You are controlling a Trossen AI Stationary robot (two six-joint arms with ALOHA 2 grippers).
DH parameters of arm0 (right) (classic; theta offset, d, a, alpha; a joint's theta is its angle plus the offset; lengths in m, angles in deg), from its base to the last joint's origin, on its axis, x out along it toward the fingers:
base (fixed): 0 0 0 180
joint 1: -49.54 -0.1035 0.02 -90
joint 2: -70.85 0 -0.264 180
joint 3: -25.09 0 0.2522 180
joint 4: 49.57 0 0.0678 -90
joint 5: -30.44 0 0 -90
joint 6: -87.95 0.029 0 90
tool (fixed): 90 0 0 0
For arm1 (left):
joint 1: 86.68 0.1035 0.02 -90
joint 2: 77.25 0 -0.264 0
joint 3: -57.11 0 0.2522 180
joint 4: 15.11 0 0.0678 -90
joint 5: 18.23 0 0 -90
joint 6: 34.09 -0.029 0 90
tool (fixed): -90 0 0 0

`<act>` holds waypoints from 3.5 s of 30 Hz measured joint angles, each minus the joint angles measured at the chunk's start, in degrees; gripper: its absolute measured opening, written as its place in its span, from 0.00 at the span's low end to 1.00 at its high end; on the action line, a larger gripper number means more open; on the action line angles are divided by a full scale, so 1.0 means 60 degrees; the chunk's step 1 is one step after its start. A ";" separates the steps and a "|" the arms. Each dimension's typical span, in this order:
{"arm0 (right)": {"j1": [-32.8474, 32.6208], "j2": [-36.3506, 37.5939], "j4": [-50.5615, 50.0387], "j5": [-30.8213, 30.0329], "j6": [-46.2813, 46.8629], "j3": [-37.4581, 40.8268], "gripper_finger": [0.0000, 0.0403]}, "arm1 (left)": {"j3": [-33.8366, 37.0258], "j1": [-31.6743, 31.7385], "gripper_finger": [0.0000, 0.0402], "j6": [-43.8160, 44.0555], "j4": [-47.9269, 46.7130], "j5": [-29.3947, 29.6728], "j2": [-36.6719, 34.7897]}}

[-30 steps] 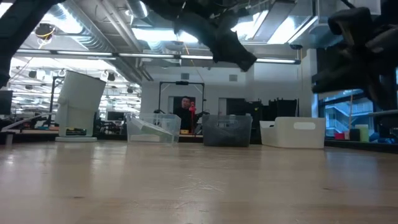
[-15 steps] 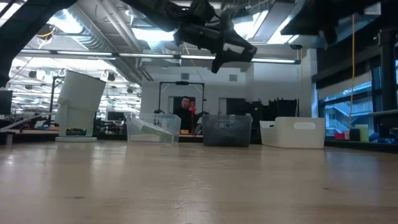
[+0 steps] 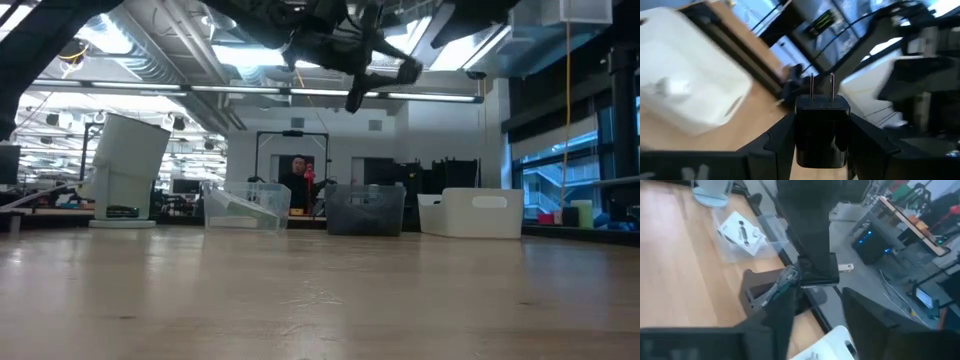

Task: Pick and place items into bin
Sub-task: Put the black charger adapter into the white bin

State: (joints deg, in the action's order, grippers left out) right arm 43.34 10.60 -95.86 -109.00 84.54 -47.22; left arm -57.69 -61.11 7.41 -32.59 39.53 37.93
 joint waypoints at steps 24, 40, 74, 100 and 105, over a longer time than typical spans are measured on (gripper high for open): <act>0.0390 -0.0075 0.1479 0.0858 -0.0995 -0.0035 0.98 | 0.0000 -0.0431 0.37 0.1148 0.2259 -0.0784 -0.0007; 0.0434 -0.0075 0.2689 0.0685 -0.2093 -0.0021 0.97 | 0.0004 -0.0531 0.37 0.1812 0.2453 -0.2188 -0.0011; 0.0427 -0.0094 0.2246 0.0723 -0.1484 -0.0024 0.67 | -0.0004 -0.0498 0.38 0.1811 0.2476 -0.2112 -0.0007; 0.0445 -0.0076 0.2237 0.0465 -0.1466 -0.0035 0.68 | -0.0004 -0.0117 0.49 0.1958 0.2386 -0.2315 -0.0007; 0.0427 -0.0079 0.2127 -0.0058 -0.1471 -0.0035 0.68 | 0.0000 0.0368 0.49 0.1958 0.2370 -0.2622 -0.0008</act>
State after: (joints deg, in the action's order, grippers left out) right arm 45.90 10.12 -83.10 -109.35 75.72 -47.43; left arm -57.69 -58.90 19.16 -18.37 23.79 37.88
